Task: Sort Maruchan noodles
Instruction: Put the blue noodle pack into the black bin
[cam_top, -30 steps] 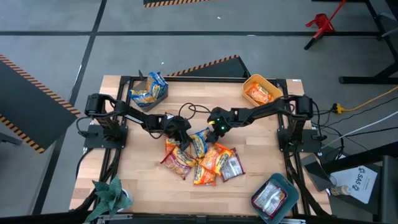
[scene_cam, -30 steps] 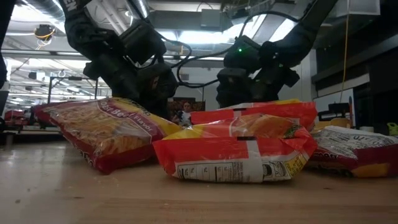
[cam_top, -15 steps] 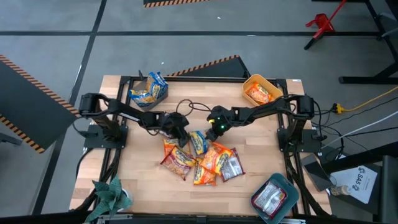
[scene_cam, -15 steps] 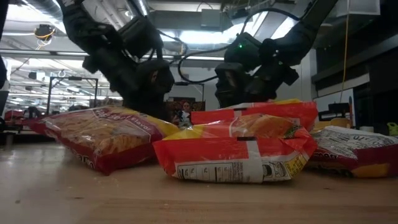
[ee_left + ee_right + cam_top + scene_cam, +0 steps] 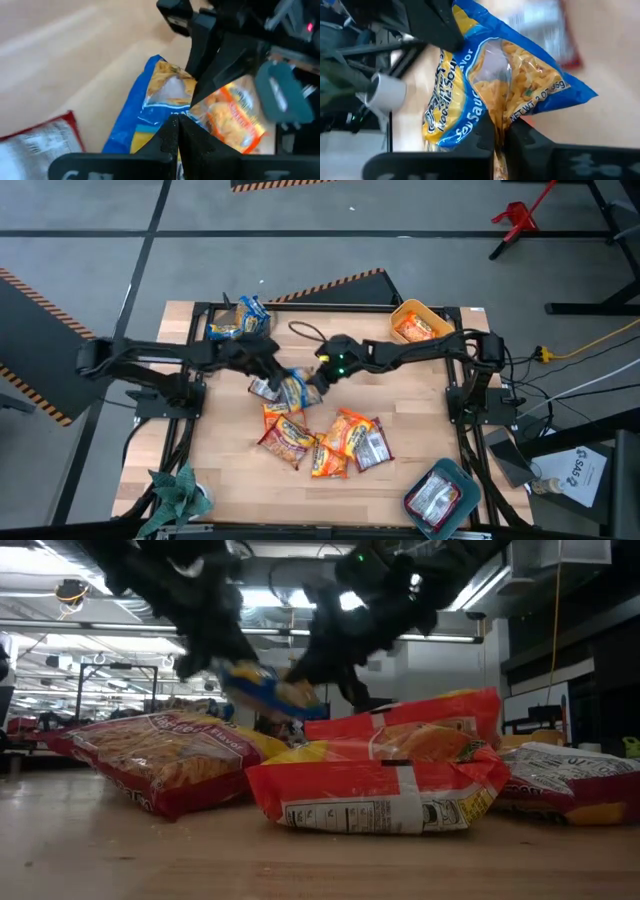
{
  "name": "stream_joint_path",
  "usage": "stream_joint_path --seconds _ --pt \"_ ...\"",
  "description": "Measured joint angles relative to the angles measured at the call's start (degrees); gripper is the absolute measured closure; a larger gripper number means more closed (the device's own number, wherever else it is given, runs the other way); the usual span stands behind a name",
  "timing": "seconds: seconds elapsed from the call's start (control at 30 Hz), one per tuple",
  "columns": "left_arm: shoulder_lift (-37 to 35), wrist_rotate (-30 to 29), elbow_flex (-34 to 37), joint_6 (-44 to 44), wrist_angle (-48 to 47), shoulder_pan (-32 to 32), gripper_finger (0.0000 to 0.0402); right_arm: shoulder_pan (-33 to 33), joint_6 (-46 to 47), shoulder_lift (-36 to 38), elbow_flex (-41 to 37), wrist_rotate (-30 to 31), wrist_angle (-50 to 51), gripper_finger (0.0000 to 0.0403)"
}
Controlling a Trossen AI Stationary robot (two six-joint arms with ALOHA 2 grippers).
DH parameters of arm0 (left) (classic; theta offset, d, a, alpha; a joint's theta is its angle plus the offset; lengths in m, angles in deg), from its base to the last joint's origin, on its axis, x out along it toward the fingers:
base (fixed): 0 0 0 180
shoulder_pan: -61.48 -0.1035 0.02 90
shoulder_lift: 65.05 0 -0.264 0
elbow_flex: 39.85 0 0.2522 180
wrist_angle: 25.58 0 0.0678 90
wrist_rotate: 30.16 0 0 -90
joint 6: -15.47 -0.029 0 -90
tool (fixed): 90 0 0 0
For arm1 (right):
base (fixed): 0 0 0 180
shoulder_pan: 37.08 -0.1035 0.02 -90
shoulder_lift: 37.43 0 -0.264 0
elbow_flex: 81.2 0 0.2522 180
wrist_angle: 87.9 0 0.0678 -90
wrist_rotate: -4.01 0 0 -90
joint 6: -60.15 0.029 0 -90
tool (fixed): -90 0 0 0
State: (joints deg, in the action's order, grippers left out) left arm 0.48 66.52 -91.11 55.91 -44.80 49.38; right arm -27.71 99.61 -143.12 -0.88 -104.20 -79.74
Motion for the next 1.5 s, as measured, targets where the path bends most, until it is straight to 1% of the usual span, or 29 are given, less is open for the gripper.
stream_joint_path --seconds 0.1,0.17,0.3,0.47,0.6,0.77,0.87,1.07,1.13,1.23,1.37,1.5 --pt "-7.1 -2.2 0.0 0.7 -2.8 -1.2 0.04 0.8 -2.4 -1.0 5.2 3.1 2.0 0.0399" --pt "-11.7 -4.0 0.0 1.5 -4.1 -2.2 0.04 1.4 -4.0 -2.5 9.0 3.7 4.3 0.0401" --pt "-20.3 -8.4 0.0 1.6 -5.9 -3.5 0.04 2.4 -6.2 -7.2 17.9 4.0 5.9 0.0401" --pt "-28.9 -13.5 0.0 1.5 -7.1 -4.8 0.04 3.0 -7.2 -14.7 30.6 3.2 8.1 0.0401" --pt "-34.0 -16.5 -0.1 1.0 -9.3 -5.5 0.04 3.5 -8.3 -21.0 41.2 4.2 10.0 0.0403" --pt "-38.7 -20.8 -0.1 -0.9 -9.3 -5.6 0.04 4.7 -9.1 -28.4 52.8 6.8 10.8 0.0402" --pt "-41.0 -23.7 -0.1 -2.5 -9.2 -5.6 0.04 5.0 -10.5 -32.2 58.2 10.2 11.3 0.0402" --pt "-43.8 -28.0 -0.1 -5.9 -9.2 -5.6 0.04 5.0 -14.3 -37.9 65.4 23.0 11.2 0.0402" --pt "-44.3 -29.1 -0.1 -7.0 -9.1 -5.6 0.04 5.0 -14.9 -39.9 66.6 26.7 7.7 0.0402" --pt "-44.3 -30.2 -0.1 -8.4 -9.2 -5.6 0.04 5.0 -14.8 -41.9 67.3 29.8 2.9 0.0402" --pt "-44.3 -30.3 -0.1 -9.6 -9.2 -5.6 0.04 4.9 -14.4 -43.5 67.3 33.5 1.2 0.0402" --pt "-44.3 -30.3 -0.1 -10.0 -9.1 -5.6 0.04 4.9 -14.3 -44.9 67.4 34.1 0.2 0.0402"
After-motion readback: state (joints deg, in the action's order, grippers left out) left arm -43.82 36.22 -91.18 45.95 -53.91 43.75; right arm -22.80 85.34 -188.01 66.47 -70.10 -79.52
